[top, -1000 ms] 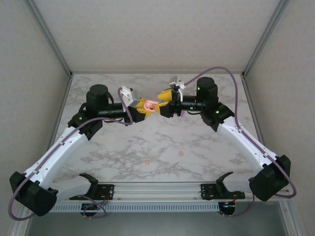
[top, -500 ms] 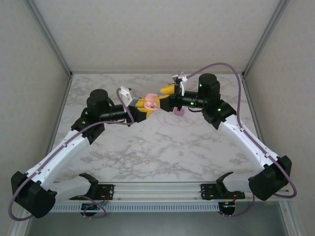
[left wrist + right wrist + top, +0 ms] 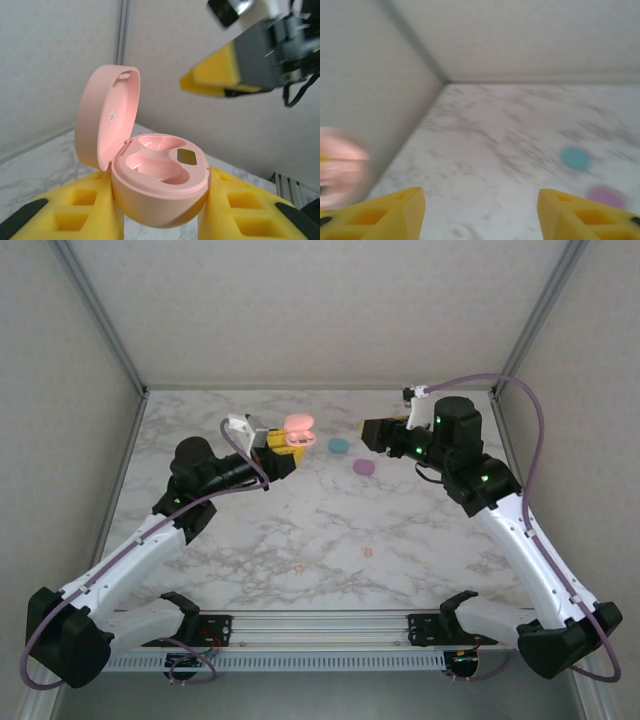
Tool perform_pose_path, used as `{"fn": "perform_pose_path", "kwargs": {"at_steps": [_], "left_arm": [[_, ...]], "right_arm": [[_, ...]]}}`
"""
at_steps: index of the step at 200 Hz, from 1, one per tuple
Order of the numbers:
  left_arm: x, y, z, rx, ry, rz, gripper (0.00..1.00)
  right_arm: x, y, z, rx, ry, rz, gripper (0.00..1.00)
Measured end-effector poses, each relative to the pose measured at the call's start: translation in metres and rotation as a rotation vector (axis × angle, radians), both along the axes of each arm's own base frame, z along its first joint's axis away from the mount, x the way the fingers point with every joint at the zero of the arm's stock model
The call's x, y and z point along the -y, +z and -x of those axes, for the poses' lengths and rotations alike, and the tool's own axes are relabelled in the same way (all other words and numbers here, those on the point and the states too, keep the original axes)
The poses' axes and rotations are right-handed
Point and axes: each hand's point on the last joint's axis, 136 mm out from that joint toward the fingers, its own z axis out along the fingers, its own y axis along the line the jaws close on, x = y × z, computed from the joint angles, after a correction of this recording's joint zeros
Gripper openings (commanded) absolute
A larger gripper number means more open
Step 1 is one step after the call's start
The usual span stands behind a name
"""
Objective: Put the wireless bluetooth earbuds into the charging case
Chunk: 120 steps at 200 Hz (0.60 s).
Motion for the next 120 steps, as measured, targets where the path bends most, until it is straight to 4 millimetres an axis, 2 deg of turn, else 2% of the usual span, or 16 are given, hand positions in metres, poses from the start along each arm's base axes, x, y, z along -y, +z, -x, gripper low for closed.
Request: {"fn": "perform_pose_path", "kwargs": {"at_steps": [19,35,50,59,63,86,120], "left_arm": [[0.000,0.007,0.001,0.010,-0.002,0.027,0.20],[-0.001,0.012,0.001,0.020,0.000,0.042,0.20],[-0.001,0.014,0.001,0.021,0.001,0.052,0.20],[-0.002,0.014,0.000,0.020,0.004,0.054,0.20],[-0.002,0.014,0.000,0.020,0.005,0.054,0.20],[-0.002,0.014,-0.001,0.018,0.012,0.054,0.20],[-0.003,0.013,-0.001,0.013,0.018,0.050,0.20]], "right_arm": [[0.016,-0.050,-0.008,-0.200,-0.093,0.065,0.55],[0.016,-0.091,-0.004,-0.363,-0.112,0.105,0.48],[0.015,-0.121,0.003,-0.479,-0.117,0.125,0.44],[0.016,-0.147,0.012,-0.569,-0.121,0.153,0.44],[0.016,-0.152,0.014,-0.587,-0.122,0.157,0.44],[0.011,-0.214,0.044,-0.788,-0.112,0.264,0.44],[0.005,-0.272,0.089,-0.952,-0.093,0.368,0.44]]}}
